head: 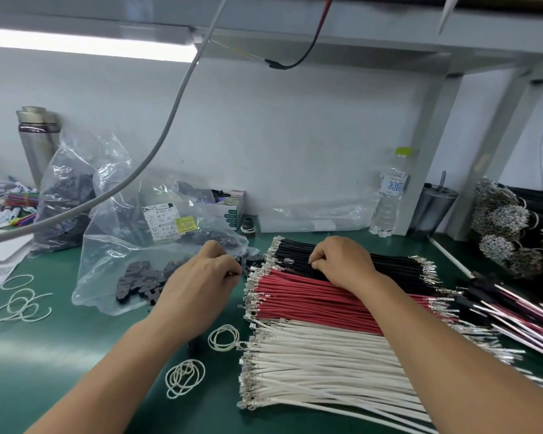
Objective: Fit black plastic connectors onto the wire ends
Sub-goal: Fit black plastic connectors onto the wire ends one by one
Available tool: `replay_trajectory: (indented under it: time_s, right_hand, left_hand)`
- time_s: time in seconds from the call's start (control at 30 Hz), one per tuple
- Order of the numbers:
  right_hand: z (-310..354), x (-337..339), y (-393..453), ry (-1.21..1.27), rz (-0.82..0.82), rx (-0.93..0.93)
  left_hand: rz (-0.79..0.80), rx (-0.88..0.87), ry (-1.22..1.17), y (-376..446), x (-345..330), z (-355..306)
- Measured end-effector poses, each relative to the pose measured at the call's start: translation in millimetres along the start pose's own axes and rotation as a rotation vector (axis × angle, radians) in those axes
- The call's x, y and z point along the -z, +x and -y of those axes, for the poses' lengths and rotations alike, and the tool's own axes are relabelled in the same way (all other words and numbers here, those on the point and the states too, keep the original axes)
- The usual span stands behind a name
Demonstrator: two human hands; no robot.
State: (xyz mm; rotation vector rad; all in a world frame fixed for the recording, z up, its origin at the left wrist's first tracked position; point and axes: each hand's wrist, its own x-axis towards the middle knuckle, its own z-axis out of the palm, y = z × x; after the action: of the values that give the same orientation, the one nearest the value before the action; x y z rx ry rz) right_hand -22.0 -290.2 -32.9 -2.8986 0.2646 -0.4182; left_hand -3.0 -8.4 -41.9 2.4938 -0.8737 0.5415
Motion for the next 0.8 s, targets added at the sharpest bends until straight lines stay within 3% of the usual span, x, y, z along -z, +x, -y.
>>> replay_trajectory:
  time_s: [0.2, 0.37, 0.5, 0.63, 0.8]
  right_hand:
    - [-5, 18, -7, -0.065, -0.186, 0.160]
    - [8, 74, -9, -0.163, -0.433, 0.294]
    - [25, 86, -55, -0.053, -0.686, 0.417]
    - [36, 50, -104, 0.052, -0.680, 0.442]
    - [40, 34, -111, 0.191, -0.597, 0.431]
  left_hand:
    - [-0.082, 0.096, -0.218, 0, 1, 1]
    - [-0.088, 0.333, -0.827, 0, 6, -12]
    - [-0.043, 0.403, -1.169, -2, 16, -25]
    - [0.048, 0.400, -1.323, -6, 15, -35]
    - [0.125, 0.337, -1.290, -9, 13, -40]
